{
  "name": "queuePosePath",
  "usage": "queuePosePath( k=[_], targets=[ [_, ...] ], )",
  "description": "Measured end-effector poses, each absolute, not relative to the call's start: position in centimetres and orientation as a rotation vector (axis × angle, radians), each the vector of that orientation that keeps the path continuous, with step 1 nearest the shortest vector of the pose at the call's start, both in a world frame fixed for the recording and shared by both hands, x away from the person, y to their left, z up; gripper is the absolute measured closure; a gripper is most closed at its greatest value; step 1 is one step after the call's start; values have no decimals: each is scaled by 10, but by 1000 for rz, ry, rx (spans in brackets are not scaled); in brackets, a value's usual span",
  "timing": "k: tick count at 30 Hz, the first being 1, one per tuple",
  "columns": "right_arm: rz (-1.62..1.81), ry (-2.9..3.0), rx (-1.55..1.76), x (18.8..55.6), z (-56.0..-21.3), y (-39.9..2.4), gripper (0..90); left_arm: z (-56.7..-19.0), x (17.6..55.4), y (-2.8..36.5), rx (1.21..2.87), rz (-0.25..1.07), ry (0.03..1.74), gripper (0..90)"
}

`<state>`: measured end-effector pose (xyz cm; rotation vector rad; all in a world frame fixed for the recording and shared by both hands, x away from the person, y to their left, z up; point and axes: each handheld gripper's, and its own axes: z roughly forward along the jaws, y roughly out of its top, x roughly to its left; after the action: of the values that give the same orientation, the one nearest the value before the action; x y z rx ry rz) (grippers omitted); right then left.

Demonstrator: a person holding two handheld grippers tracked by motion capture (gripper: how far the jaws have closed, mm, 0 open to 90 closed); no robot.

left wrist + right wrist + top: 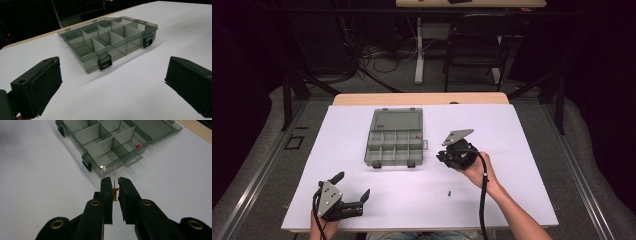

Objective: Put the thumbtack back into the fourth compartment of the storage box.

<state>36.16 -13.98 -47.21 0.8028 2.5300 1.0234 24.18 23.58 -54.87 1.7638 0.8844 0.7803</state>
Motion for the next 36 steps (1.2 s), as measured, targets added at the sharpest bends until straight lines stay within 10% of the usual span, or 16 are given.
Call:
queuePosePath(
  k=[36],
  targets=[
    [944,2531,788,415,-460,-106,818,-549,242,236,1769,780,886,2]
  ],
)
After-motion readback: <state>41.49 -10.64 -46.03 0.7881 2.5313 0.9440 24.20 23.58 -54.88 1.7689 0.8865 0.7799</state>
